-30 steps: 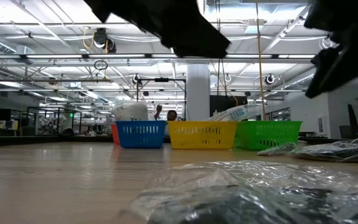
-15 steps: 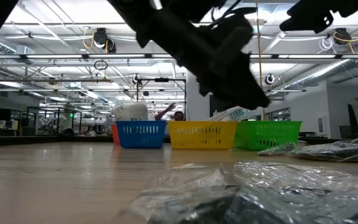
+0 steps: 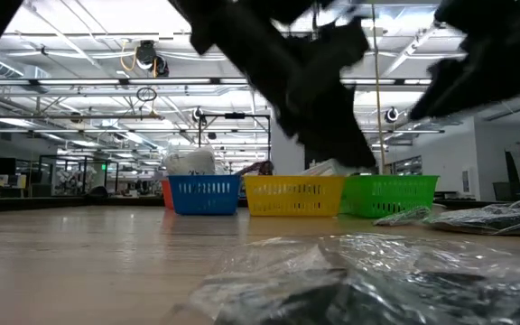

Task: Pick & Place Travel size toiletries
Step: Put the nail cutter into the orange basket

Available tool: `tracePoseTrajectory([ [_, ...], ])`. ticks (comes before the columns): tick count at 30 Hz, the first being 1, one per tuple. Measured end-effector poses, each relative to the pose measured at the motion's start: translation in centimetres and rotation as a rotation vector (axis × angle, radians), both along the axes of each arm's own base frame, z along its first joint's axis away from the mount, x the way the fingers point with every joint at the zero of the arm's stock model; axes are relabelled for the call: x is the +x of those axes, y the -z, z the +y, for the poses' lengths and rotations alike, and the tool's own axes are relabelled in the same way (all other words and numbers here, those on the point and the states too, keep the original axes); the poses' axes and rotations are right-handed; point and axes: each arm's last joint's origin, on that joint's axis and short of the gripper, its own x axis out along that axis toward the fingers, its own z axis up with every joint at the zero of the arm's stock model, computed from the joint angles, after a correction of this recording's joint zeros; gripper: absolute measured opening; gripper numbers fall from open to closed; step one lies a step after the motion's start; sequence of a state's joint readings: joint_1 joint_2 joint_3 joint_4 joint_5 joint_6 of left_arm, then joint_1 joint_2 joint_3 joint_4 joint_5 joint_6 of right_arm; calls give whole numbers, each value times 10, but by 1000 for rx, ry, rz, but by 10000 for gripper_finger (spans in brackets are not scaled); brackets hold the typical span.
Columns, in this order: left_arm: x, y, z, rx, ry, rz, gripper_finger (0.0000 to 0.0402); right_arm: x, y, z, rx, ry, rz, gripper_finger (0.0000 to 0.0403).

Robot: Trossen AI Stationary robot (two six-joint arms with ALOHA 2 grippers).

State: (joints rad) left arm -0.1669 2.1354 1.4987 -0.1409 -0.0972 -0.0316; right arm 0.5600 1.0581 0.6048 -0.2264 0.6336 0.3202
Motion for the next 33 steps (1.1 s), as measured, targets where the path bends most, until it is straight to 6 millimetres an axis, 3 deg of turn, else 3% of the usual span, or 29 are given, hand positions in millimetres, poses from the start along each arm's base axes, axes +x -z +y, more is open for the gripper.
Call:
tracePoseTrajectory([
  [5,-17,-51,-17,43,83,-80,198,28,33,-17,120,-23,206,242],
  [10,-41,-104,-31,86,134,-178,198,42,49,-34,128,-29,320,242],
  [15,-64,-132,-35,163,84,-182,198,46,65,-45,140,-47,429,219],
  [18,-74,-143,-33,176,68,-180,198,50,75,-48,155,-62,474,191],
  [24,-78,-146,-31,168,46,-164,198,53,84,-50,174,-73,507,121],
  [29,-79,-145,-30,176,40,-145,198,49,74,-51,177,-78,474,45],
  [33,-79,-145,-30,189,45,-147,198,46,54,-52,162,-75,369,45],
])
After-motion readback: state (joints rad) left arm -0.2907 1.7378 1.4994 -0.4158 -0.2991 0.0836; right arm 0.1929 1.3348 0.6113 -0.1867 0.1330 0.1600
